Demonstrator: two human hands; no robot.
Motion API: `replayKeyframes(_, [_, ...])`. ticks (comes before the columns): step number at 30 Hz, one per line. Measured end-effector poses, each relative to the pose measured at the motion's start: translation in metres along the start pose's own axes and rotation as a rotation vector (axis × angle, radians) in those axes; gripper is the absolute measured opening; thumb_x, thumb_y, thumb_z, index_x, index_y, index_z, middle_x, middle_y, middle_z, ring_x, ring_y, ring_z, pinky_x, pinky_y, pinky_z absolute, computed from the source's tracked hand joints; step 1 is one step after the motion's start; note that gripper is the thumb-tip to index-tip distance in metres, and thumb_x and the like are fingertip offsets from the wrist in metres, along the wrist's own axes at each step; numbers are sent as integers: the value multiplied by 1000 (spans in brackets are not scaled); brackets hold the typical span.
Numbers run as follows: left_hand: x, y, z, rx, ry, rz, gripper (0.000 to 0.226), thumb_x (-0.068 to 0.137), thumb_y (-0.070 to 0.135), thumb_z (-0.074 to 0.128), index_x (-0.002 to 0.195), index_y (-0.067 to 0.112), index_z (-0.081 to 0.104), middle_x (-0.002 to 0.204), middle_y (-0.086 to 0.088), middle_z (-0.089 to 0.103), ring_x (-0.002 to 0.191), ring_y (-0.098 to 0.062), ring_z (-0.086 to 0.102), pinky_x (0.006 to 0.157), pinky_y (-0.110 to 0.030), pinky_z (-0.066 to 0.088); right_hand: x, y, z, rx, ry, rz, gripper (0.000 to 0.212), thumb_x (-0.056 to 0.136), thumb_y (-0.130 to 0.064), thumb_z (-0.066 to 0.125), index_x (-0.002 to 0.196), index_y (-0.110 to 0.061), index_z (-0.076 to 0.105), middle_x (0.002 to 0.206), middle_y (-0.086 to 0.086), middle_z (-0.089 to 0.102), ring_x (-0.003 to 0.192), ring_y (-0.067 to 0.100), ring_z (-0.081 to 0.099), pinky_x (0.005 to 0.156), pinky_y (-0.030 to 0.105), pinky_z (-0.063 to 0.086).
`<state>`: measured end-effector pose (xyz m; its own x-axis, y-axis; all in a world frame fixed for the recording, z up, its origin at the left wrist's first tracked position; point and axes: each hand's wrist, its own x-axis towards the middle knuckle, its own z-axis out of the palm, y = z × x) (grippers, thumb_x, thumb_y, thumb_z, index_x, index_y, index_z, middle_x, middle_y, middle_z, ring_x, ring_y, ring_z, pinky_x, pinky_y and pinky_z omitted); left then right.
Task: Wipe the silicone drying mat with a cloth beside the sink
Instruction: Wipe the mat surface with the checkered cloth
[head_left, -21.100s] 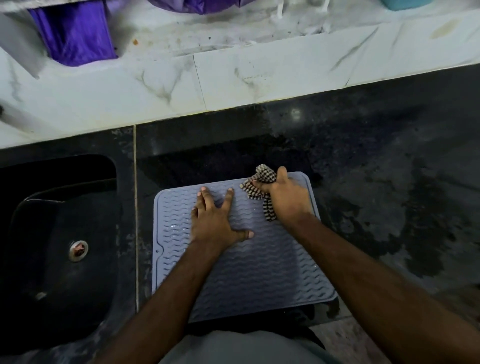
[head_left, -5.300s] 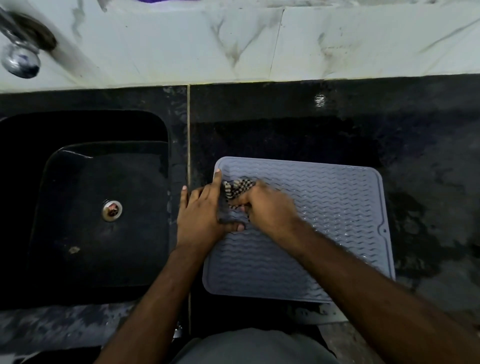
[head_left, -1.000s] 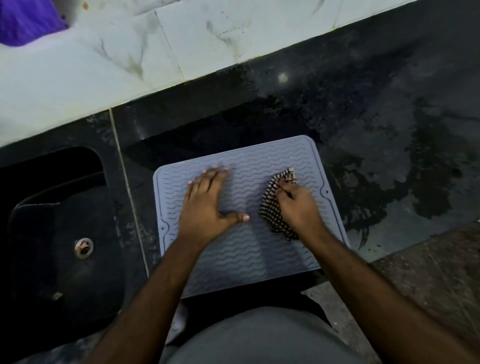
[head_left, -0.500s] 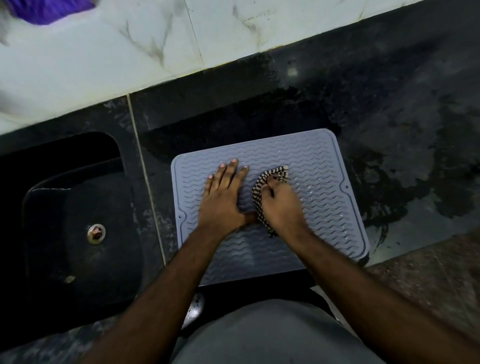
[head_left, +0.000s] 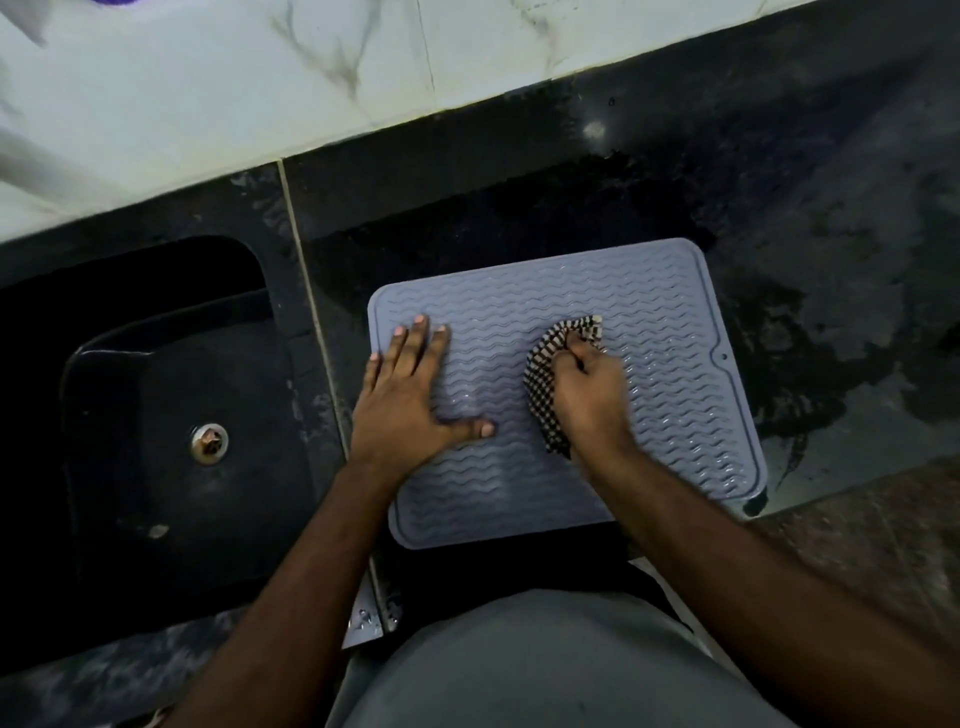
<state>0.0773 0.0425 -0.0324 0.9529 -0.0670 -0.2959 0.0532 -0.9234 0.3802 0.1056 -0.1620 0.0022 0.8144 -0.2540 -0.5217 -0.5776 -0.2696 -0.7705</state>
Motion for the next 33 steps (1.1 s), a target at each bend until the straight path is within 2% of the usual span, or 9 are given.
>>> replayKeyframes(3, [3,0,-1,6,-5,4,130,61,97,56,162,36,1,170,10,-9,156,-12,-13,126,-44,-8,-9,-5,17,72,16,15,43,103,-15,46,145,-7,45,142,-1,53,120,5,51,91,3,34])
replayKeyframes(5, [4,-2,-1,22,0,7,130,61,97,55,162,36,1,171,9,-9,156,-13,-11,125,-44,-9,-13,-4,33,84,0,24,42,102,-16,47,144,-8,47,145,1,51,128,11,47,100,12,28])
replayKeyframes(13, [2,-6,1,7,28,28,125,57,87,47,163,34,5,171,8,-3,157,-14,-5,127,-47,0,-22,-16,70,90,-65,54,41,99,-22,47,138,-13,54,135,3,60,120,20,57,108,38,43])
replayKeyframes(19, [2,-8,3,-54,33,69,116,65,75,47,163,28,7,171,4,-3,157,-17,-6,125,-45,-3,-31,-19,87,165,-81,74,34,98,-16,47,129,-14,62,122,1,67,107,16,62,100,36,49])
replayKeyframes(23, [3,-35,-10,-297,-17,125,113,75,43,81,163,22,14,171,2,5,157,-14,-1,128,-49,7,-35,-20,91,198,-67,63,36,99,-12,48,133,-11,58,128,-2,62,111,11,56,101,24,42])
replayKeyframes(25, [-8,-57,-20,-310,28,132,117,73,57,82,163,25,16,170,4,9,156,-11,1,128,-40,6,-37,-17,88,197,-60,60,38,99,-11,49,137,-10,55,134,0,59,114,9,53,103,24,41])
replayKeyframes(28, [-29,-74,-27,-50,31,102,120,67,89,57,162,31,13,169,12,6,155,-8,-2,127,-42,2,-39,-12,86,189,-45,48,39,101,-14,49,139,-13,52,137,-3,57,110,6,55,100,20,43])
replayKeyframes(30, [-37,-79,-24,29,-4,78,121,66,96,44,163,33,9,169,14,0,154,-7,-7,127,-46,-2,-45,-13,94,112,-54,14,39,102,-17,48,140,-13,51,134,-6,56,101,4,56,90,11,43])
replayKeyframes(33, [-34,-76,-23,50,6,63,122,63,98,38,163,33,10,169,15,2,156,-11,-5,126,-50,-4,-54,-14,108,-148,-90,-126,38,101,-23,47,138,-14,55,131,0,61,106,12,59,90,19,40])
